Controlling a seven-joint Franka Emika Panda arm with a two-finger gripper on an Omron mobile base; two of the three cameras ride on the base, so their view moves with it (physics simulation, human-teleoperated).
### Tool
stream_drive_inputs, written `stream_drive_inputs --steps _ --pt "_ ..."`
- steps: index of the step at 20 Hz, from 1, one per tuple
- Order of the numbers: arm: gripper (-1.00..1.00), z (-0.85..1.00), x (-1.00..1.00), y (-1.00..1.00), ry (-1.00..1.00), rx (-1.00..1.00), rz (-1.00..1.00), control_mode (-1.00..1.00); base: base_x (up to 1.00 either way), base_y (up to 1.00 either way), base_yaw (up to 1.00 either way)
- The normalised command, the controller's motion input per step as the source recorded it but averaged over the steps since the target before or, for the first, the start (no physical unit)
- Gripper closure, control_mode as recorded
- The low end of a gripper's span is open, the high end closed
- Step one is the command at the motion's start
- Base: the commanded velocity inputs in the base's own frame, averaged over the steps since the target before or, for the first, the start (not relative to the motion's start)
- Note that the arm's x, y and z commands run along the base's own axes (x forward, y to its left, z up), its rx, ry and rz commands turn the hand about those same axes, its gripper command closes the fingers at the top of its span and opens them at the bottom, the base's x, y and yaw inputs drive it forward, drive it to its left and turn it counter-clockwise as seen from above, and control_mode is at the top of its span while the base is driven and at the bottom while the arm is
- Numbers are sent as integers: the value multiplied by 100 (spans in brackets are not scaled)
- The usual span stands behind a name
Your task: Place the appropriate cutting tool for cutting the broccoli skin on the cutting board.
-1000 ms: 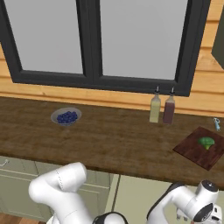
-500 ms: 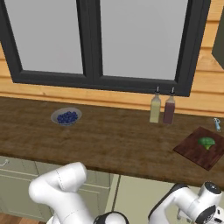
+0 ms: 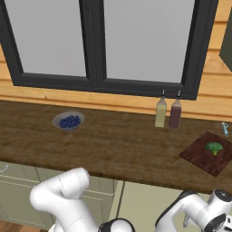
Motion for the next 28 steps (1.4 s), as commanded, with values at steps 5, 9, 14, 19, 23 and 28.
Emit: stream_drive_inputs --steps 5,9,14,19,23,28 --pt "100 -7 0 0 0 0 0 -100 0 0 0" --pt "100 -1 -7 0 0 0 0 -100 0 0 0" --pt "100 15 -21 26 -3 0 0 -100 0 0 0" --pt "100 40 -27 25 -1 -1 -2 -100 0 0 0" --pt "100 50 -18 9 0 0 -5 -100 0 0 0" --pt "100 57 -6 20 2 0 -7 -100 0 0 0"
